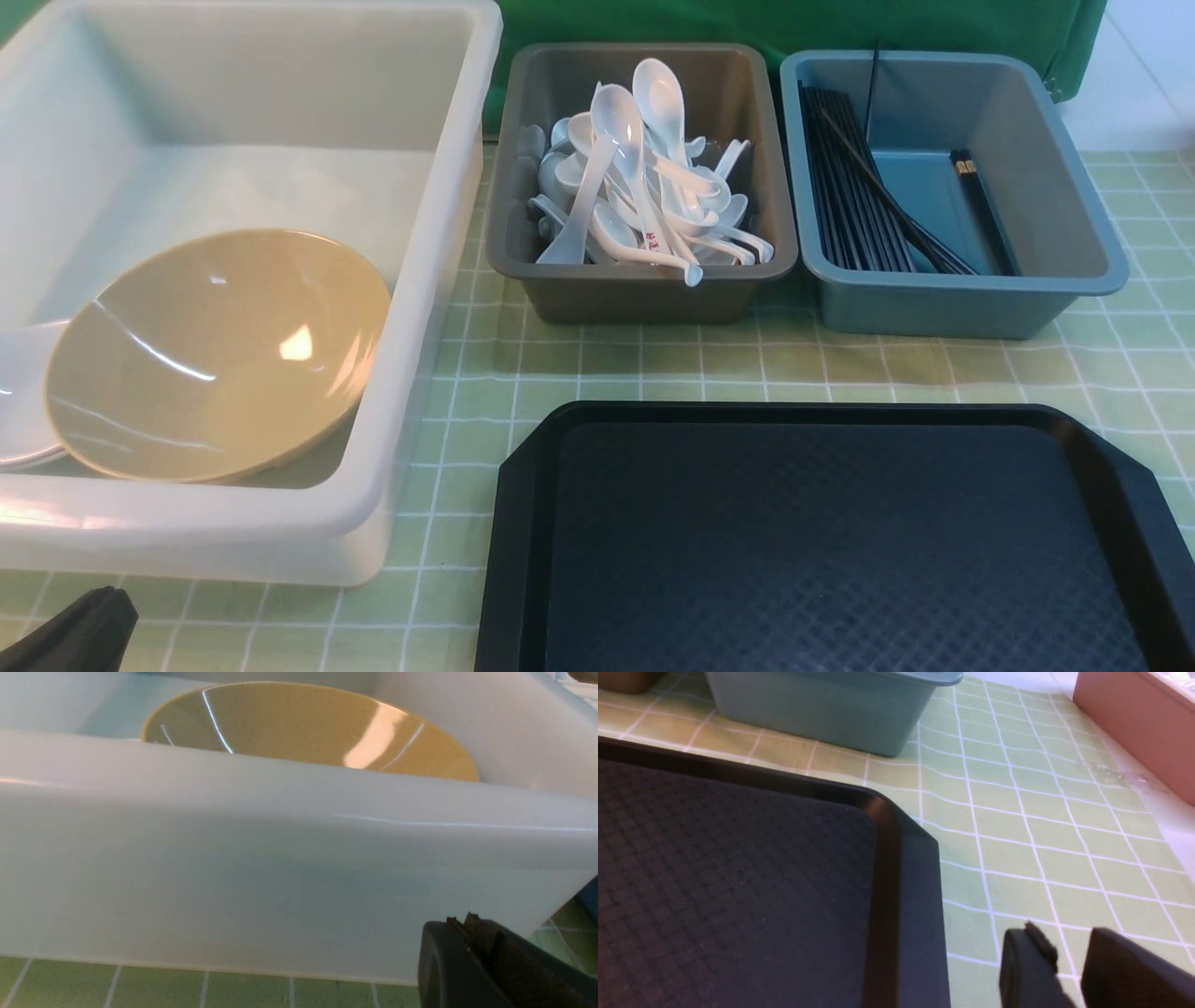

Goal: On green table put chopsticks spoon bowls plates into blue grey white boxes.

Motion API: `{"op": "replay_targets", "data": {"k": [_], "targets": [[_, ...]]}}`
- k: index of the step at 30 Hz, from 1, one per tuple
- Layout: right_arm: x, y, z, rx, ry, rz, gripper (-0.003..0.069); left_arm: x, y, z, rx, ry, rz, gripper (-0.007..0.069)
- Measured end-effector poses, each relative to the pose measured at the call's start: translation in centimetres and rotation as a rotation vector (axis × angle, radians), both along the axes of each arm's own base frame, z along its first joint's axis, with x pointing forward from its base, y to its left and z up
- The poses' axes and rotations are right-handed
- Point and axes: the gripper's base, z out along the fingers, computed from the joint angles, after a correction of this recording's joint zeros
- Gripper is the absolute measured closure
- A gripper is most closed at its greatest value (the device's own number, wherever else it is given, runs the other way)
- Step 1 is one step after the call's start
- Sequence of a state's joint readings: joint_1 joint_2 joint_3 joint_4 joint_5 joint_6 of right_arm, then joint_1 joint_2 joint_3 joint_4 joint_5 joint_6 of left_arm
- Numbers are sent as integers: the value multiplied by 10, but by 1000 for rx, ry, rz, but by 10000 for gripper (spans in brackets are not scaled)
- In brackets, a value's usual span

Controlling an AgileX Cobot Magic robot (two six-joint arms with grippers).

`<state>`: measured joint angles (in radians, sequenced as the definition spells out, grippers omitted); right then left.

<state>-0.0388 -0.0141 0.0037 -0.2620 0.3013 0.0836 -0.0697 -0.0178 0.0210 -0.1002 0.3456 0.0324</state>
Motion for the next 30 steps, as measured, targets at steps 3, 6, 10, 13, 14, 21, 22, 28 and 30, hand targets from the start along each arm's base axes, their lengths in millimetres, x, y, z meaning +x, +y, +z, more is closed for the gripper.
{"op": "replay_targets", "data": {"k": [3,6,10,13,14,21,22,28,30], "targets": [[0,0,0,0,0,0,463,0,0,0,0,0,0,626],[0,0,0,0,0,0,461,0,0,0,0,0,0,626],[0,0,0,0,0,0,457,0,0,0,0,0,0,626],[0,0,0,0,0,0,454,0,0,0,0,0,0,626],[0,0,0,0,0,0,454,0,0,0,0,0,0,626],[0,0,0,0,0,0,454,0,0,0,0,0,0,626],[0,0,0,0,0,0,454,0,0,0,0,0,0,626],[0,0,0,0,0,0,449,0,0,0,0,0,0,626],[0,0,0,0,0,0,450,0,0,0,0,0,0,626]]}}
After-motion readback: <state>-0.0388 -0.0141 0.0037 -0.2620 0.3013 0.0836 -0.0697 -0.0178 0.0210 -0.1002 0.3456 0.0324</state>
